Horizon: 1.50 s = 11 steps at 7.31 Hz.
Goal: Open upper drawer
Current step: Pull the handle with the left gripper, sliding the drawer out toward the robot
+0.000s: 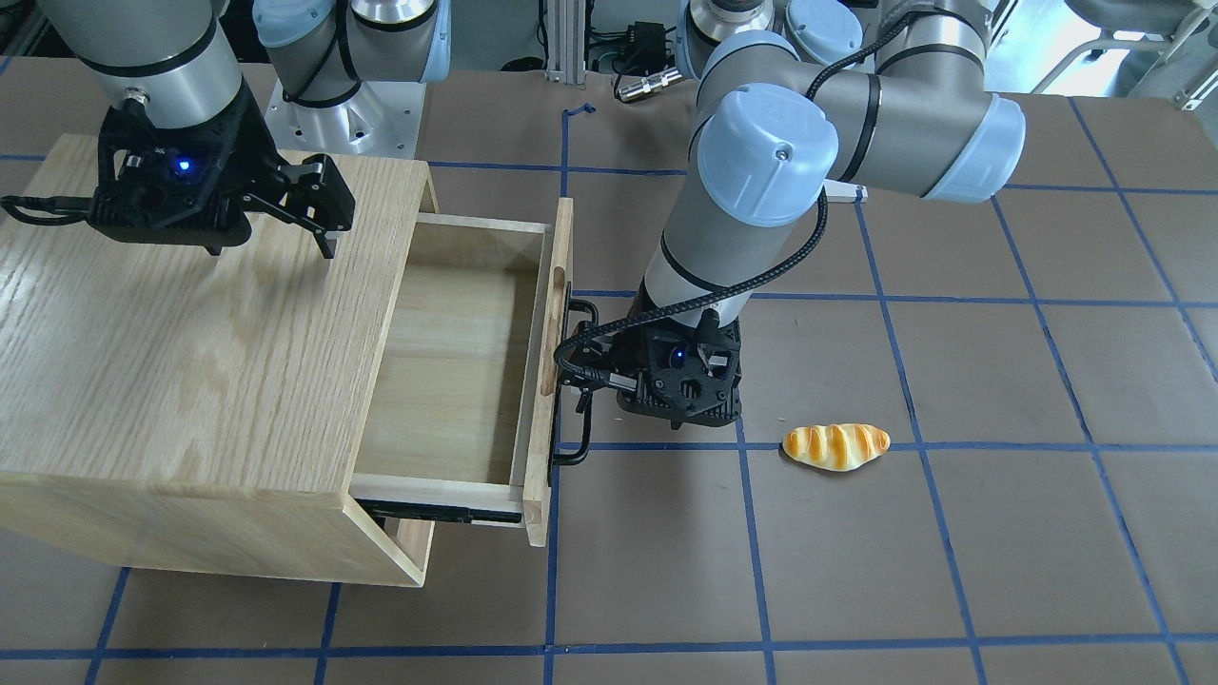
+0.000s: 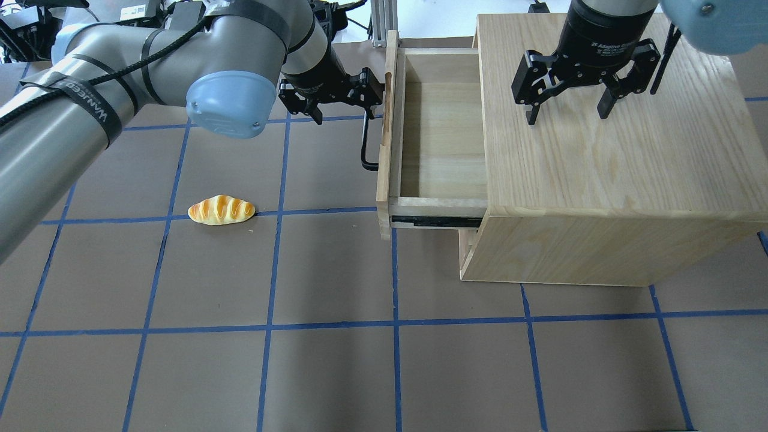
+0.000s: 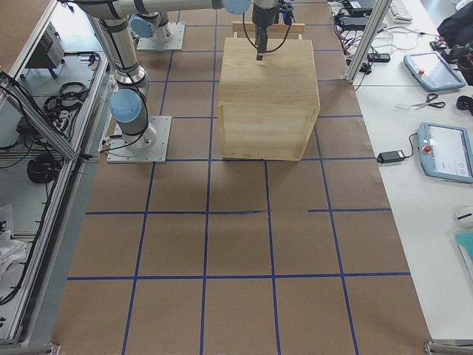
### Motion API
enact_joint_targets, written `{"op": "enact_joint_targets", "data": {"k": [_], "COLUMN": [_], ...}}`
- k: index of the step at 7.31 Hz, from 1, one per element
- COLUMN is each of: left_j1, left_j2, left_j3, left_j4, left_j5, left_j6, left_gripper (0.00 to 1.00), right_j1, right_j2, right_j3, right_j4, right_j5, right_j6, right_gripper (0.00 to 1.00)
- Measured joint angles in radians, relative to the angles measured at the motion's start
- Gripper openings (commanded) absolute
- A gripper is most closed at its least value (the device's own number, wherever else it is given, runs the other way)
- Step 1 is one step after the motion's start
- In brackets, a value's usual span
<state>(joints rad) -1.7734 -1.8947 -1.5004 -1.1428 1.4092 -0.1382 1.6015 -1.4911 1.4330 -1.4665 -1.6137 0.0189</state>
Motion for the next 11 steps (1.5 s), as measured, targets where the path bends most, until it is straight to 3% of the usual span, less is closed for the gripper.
{"op": "enact_joint_targets", "data": {"k": [11], "left_j1": [0.064], "left_j2": [0.016], "left_j3": [0.0], "left_j4": [-0.036], "left_j5": [0.016], "left_j6": [0.077], "left_gripper": [1.0], "right_j1": [0.0], "right_j2": [0.0], "right_j3": [0.0], "right_j4": [0.0], "right_j5": [0.0], "right_j6": [0.001], "right_gripper": [1.0]}}
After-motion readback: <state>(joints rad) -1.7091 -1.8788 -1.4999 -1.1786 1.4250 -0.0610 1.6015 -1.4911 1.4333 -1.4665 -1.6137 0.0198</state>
